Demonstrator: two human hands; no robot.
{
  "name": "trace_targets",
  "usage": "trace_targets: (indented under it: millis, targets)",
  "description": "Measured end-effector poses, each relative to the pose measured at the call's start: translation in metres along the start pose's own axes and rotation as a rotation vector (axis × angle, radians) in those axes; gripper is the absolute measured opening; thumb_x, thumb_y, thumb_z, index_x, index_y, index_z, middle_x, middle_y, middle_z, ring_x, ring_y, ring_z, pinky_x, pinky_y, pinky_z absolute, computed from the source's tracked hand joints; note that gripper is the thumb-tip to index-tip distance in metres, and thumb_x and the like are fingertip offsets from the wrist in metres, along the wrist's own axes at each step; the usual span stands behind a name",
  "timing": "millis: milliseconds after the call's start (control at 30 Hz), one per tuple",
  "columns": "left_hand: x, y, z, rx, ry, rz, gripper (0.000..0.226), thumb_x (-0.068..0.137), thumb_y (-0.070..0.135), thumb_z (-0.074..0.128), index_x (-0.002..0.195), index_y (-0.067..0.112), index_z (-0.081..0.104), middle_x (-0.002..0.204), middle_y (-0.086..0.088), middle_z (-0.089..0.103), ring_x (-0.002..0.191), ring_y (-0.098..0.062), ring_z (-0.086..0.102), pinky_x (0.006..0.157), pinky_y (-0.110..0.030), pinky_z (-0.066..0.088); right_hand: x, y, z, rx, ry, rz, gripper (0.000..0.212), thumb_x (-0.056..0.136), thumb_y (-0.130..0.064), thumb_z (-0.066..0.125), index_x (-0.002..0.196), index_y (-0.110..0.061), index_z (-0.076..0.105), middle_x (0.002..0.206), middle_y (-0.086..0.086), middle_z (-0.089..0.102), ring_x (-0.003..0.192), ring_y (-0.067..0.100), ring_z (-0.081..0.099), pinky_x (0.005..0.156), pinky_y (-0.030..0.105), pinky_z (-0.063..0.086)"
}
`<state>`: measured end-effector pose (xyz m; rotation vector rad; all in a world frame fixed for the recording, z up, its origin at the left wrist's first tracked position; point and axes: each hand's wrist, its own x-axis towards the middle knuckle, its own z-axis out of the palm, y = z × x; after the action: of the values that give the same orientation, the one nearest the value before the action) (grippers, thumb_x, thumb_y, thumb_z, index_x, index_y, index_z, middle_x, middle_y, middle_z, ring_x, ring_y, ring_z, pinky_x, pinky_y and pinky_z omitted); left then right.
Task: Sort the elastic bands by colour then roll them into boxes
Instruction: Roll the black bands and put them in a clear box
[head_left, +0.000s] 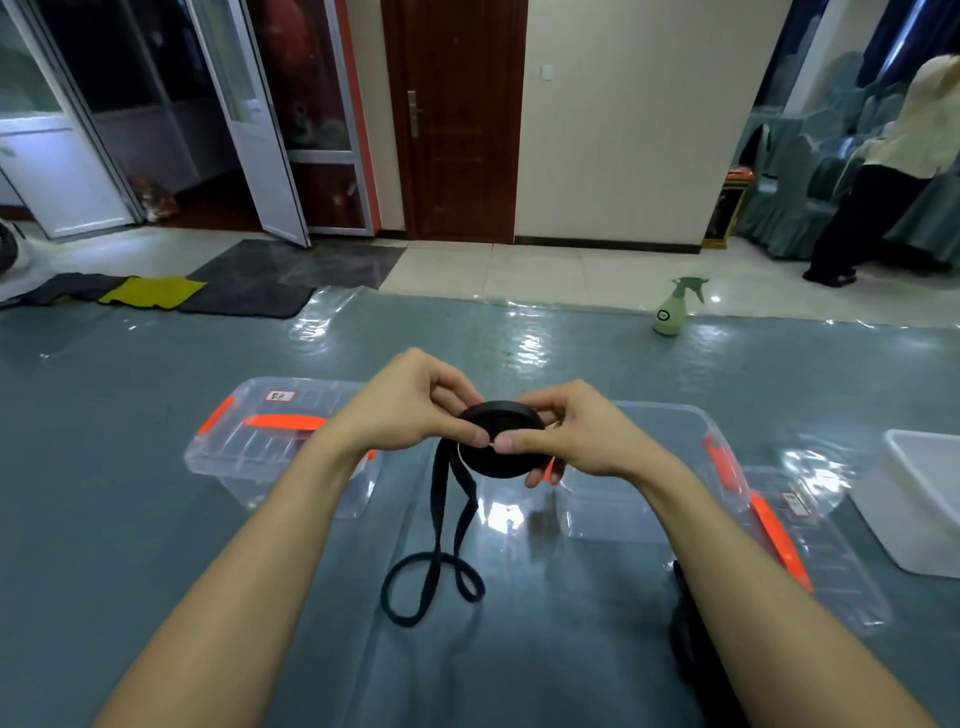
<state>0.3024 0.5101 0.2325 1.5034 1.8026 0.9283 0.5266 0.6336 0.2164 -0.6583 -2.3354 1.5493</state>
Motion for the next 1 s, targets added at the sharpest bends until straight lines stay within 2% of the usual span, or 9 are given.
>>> trace_targets:
  millis: [100,267,367,433,533,667,767,867,1000]
  targets:
    - [0.001,0.004,0.0,0.126,-0.051,-0.007,0.032,0.069,0.021,0.102,0.092,0.028,0.082,0.081,0.003,0.084,0.078,-0.01,0.082,0.066,-0.019,0.056,0.0,0.008,0.002,-0.031,0.042,-0.022,0.024,0.09,-0.056,0.08,0.099,-0.034,0.085,0.079,0.001,0.081,0.058,0.033,0.077,0.048,0.031,0.047]
    - [0.005,0.01,-0.002,0.274,-0.082,0.005,0.056,0.065,0.023,0.105,0.106,0.032,0.067,0.076,0.009,0.082,0.064,-0.003,0.074,0.047,-0.007,0.041,0.002,0.016,0.013,-0.049,0.043,0.007,0.028,0.091,-0.051,0.082,0.11,-0.03,0.082,0.092,-0.003,0.082,0.062,0.03,0.079,0.052,0.033,0.051]
    - [0.012,0.015,-0.004,0.348,-0.118,0.024,0.06,0.063,0.026,0.105,0.106,0.034,0.064,0.076,0.012,0.081,0.067,-0.004,0.075,0.061,-0.022,0.052,0.001,0.014,0.022,-0.373,0.034,0.001,0.102,0.063,-0.067,0.095,0.151,-0.051,0.047,0.123,-0.013,0.074,0.079,0.017,0.079,0.068,0.033,0.058]
    - [0.017,0.016,-0.007,0.325,-0.122,0.03,0.061,0.064,0.027,0.105,0.106,0.035,0.061,0.077,0.011,0.082,0.069,-0.007,0.077,0.067,-0.03,0.056,0.003,0.022,0.036,-0.741,0.159,-0.146,0.121,0.061,-0.066,0.094,0.16,-0.044,0.028,0.137,-0.011,0.064,0.096,0.024,0.074,0.079,0.042,0.06]
    - [0.021,0.013,-0.013,0.242,-0.082,0.024,0.067,0.064,0.026,0.105,0.108,0.033,0.056,0.079,0.006,0.082,0.069,-0.012,0.077,0.059,-0.019,0.049,0.001,0.037,0.051,-0.957,0.432,-0.404,0.102,0.077,-0.055,0.089,0.161,-0.02,0.042,0.137,-0.001,0.062,0.08,0.034,0.071,0.064,0.046,0.059]
    - [0.023,-0.003,-0.005,0.084,-0.072,0.029,0.065,0.066,0.021,0.104,0.109,0.026,0.054,0.085,-0.003,0.084,0.072,-0.019,0.079,0.07,-0.031,0.057,0.004,0.055,0.056,-0.957,0.641,-0.573,0.082,0.072,-0.038,0.09,0.143,-0.006,0.064,0.123,0.004,0.073,0.071,0.03,0.07,0.048,0.038,0.055]
    - [0.016,-0.032,0.006,-0.206,-0.086,0.035,0.064,0.067,0.02,0.105,0.114,0.021,0.062,0.102,-0.008,0.084,0.087,-0.021,0.081,0.083,-0.029,0.063,0.008,0.066,0.051,-0.88,0.698,-0.505,0.074,0.073,-0.038,0.086,0.137,-0.007,0.067,0.118,0.003,0.074,0.08,0.03,0.073,0.053,0.041,0.059]
    - [0.006,-0.079,0.036,-0.173,-0.128,-0.037,0.065,0.069,0.02,0.104,0.123,0.025,0.068,0.112,0.001,0.082,0.109,-0.015,0.077,0.103,-0.035,0.059,0.002,0.074,0.045,-0.778,0.766,-0.397,0.073,0.075,-0.04,0.084,0.138,-0.009,0.065,0.118,0.001,0.073,0.087,0.026,0.074,0.062,0.041,0.062]
    - [-0.007,-0.148,0.096,-0.065,-0.197,-0.197,0.049,0.078,-0.001,0.095,0.119,0.017,0.074,0.108,0.005,0.081,0.099,-0.01,0.076,0.096,-0.03,0.059,-0.007,0.082,0.04,-0.676,0.848,-0.292,0.073,0.075,-0.038,0.086,0.139,-0.013,0.064,0.119,-0.002,0.073,0.095,0.02,0.074,0.073,0.038,0.063]
